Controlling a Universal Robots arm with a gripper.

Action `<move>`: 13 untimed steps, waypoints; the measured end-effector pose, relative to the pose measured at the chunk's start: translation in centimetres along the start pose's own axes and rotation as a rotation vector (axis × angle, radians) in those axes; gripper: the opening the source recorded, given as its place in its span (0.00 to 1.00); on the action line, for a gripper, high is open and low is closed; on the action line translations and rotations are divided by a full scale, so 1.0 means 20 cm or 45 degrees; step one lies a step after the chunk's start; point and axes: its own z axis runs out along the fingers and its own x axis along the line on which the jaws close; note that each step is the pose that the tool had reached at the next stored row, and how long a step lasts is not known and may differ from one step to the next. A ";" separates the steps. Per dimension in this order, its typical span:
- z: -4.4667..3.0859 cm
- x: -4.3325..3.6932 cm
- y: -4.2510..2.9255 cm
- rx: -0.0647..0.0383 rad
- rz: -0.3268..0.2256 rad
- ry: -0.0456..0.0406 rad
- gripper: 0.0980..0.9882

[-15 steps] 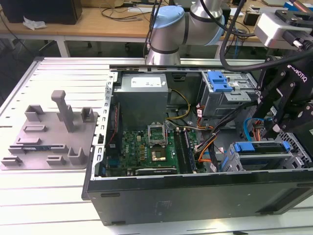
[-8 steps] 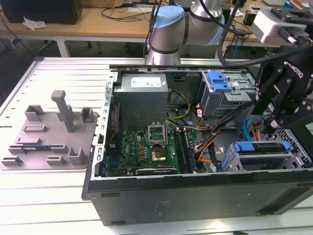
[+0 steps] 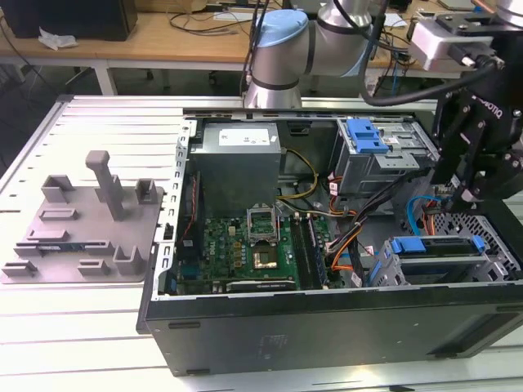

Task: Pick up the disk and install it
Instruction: 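Insert the first disk wire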

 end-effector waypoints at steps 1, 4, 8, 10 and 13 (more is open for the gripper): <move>0.000 -0.012 -0.015 0.000 0.001 0.004 0.45; 0.001 -0.043 -0.055 0.001 0.003 0.028 0.45; -0.002 -0.121 -0.085 0.002 0.001 0.071 0.45; -0.003 -0.159 -0.085 0.002 0.000 0.087 0.45; -0.004 -0.209 -0.099 0.003 -0.009 0.094 0.45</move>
